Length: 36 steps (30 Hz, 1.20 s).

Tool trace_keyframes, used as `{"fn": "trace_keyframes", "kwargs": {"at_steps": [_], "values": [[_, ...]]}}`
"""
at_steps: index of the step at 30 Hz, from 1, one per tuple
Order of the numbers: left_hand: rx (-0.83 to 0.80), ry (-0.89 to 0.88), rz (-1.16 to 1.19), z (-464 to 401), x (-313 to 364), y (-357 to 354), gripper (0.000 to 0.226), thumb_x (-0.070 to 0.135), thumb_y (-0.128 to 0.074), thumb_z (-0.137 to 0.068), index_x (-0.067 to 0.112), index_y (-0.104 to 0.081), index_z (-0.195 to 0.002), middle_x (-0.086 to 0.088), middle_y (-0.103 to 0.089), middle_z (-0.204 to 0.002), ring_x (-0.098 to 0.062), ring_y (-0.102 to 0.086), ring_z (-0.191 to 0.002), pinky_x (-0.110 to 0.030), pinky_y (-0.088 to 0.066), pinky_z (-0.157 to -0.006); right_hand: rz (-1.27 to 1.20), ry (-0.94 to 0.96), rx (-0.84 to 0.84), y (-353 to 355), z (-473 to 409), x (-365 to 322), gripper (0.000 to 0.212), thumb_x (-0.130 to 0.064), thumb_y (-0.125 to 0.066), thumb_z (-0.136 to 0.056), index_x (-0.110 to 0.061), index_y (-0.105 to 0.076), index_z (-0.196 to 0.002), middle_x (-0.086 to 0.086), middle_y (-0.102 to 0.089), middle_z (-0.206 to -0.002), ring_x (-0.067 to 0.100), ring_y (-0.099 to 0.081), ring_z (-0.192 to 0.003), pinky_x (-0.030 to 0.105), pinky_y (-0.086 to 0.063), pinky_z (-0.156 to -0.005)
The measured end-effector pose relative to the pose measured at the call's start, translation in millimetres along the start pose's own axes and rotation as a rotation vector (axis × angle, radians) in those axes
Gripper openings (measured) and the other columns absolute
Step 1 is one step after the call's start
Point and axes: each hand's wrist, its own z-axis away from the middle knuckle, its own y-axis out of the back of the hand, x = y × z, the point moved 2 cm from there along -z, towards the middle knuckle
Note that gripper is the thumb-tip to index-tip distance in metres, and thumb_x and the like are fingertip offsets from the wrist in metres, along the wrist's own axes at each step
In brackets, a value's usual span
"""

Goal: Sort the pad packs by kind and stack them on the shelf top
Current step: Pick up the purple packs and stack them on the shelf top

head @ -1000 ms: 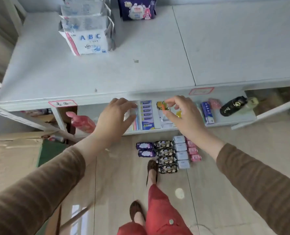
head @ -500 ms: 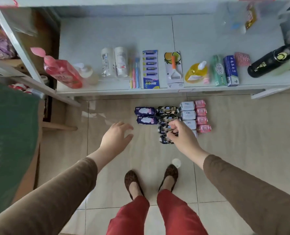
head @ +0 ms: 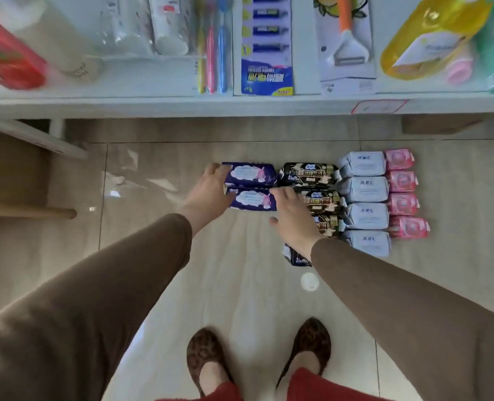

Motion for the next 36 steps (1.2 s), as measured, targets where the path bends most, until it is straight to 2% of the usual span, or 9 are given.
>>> {"fn": "trace_keyframes", "kwargs": {"at_steps": [4, 7, 11, 13, 17, 21, 27, 31, 36], "values": [[0.018, 0.021, -0.082, -57.8, -13.3, -35.4, 0.073, 0.023, -0.068, -0.083, 0.029, -0.033, -0.148, -0.008, -0.027, -0.154, -0.033, -0.037, -0.135, -0.045, -0.044, -0.103, 0.254, 0.075, 0.023, -34.2, -39.1, 9.7, 0.049, -0.011, -0.064, -0.089, -0.009, -0.045, -0.134, 0.011, -0.048, -0.127, 0.029, -0.044, -0.114, 0.037, -0.046, -0.095], [-0.024, 0.028, -0.145, -85.6, -20.4, -55.1, 0.076, 0.022, -0.069, -0.079, 0.028, -0.035, -0.147, -0.010, -0.028, -0.152, -0.035, -0.034, -0.135, -0.048, -0.044, -0.103, 0.368, 0.101, 0.072, -50.7, -52.4, 10.7, 0.038, -0.012, -0.061, -0.089, -0.011, -0.047, -0.124, 0.008, -0.047, -0.119, 0.026, -0.048, -0.110, 0.035, -0.048, -0.086], [-0.005, 0.027, -0.094, -98.9, -28.0, -68.5, 0.071, 0.028, -0.076, -0.077, 0.025, -0.041, -0.138, -0.009, -0.042, -0.129, -0.030, -0.048, -0.113, -0.038, -0.046, -0.081, 0.381, 0.101, 0.119, -64.1, -63.0, 8.2, 0.033, -0.006, -0.058, -0.088, -0.013, -0.044, -0.118, 0.008, -0.047, -0.117, 0.027, -0.052, -0.104, 0.037, -0.049, -0.086], [0.015, 0.020, -0.118, -96.4, -31.0, -70.3, 0.061, 0.021, -0.073, -0.081, 0.024, -0.042, -0.134, -0.010, -0.045, -0.121, -0.032, -0.050, -0.106, -0.037, -0.044, -0.074, 0.376, 0.108, 0.120, -67.6, -67.0, 5.2, 0.031, -0.005, -0.052, -0.091, -0.014, -0.044, -0.119, 0.009, -0.050, -0.116, 0.028, -0.053, -0.106, 0.038, -0.048, -0.088], [0.024, 0.030, -0.144, -70.6, -39.9, -58.9, 0.053, 0.019, -0.070, -0.083, 0.023, -0.047, -0.130, -0.011, -0.049, -0.115, -0.034, -0.050, -0.100, -0.042, -0.047, -0.079, 0.362, 0.156, 0.113, -64.7, -59.0, -6.4, 0.033, -0.006, -0.049, -0.090, -0.014, -0.048, -0.122, 0.005, -0.057, -0.107, 0.027, -0.055, -0.104, 0.037, -0.037, -0.086], [0.035, 0.077, -0.080, -15.2, -45.9, -17.9, 0.056, 0.024, -0.074, -0.081, 0.023, -0.050, -0.131, -0.011, -0.052, -0.115, -0.037, -0.052, -0.100, -0.044, -0.048, -0.086, 0.295, 0.143, 0.007, -38.3, -13.4, -17.3, 0.035, -0.026, -0.070, -0.085, -0.017, -0.057, -0.116, 0.003, -0.054, -0.111, 0.026, -0.047, -0.110, 0.039, -0.038, -0.089], [0.029, 0.116, -0.018, 97.9, -3.6, 96.2, 0.059, 0.033, -0.077, -0.076, 0.030, -0.051, -0.129, -0.001, -0.054, -0.111, -0.030, -0.061, -0.093, -0.038, -0.052, -0.072, -0.016, 0.027, -0.076, 76.8, 98.1, -41.1, 0.051, -0.028, -0.074, -0.084, -0.021, -0.055, -0.131, 0.001, -0.053, -0.125, 0.023, -0.048, -0.115, 0.032, -0.041, -0.092], [0.034, 0.107, 0.033, 172.7, 52.8, 198.8, 0.060, 0.037, -0.077, -0.074, 0.034, -0.051, -0.127, 0.003, -0.055, -0.107, -0.026, -0.061, -0.093, -0.033, -0.047, -0.068, -0.155, -0.061, -0.097, 201.9, 169.7, -73.1, 0.058, -0.027, -0.074, -0.085, -0.027, -0.048, -0.137, 0.002, -0.052, -0.130, 0.022, -0.055, -0.113, 0.032, -0.044, -0.083], [0.101, 0.015, 0.116, 248.1, 139.1, 336.7, 0.061, 0.034, -0.079, -0.073, 0.033, -0.053, -0.128, 0.004, -0.056, -0.109, -0.023, -0.059, -0.096, -0.034, -0.048, -0.075, -0.218, -0.104, 0.016, 376.4, 247.8, -113.9, 0.059, -0.029, -0.077, -0.083, -0.032, -0.050, -0.136, -0.001, -0.058, -0.125, 0.019, -0.059, -0.106, 0.029, -0.040, -0.078]]}}
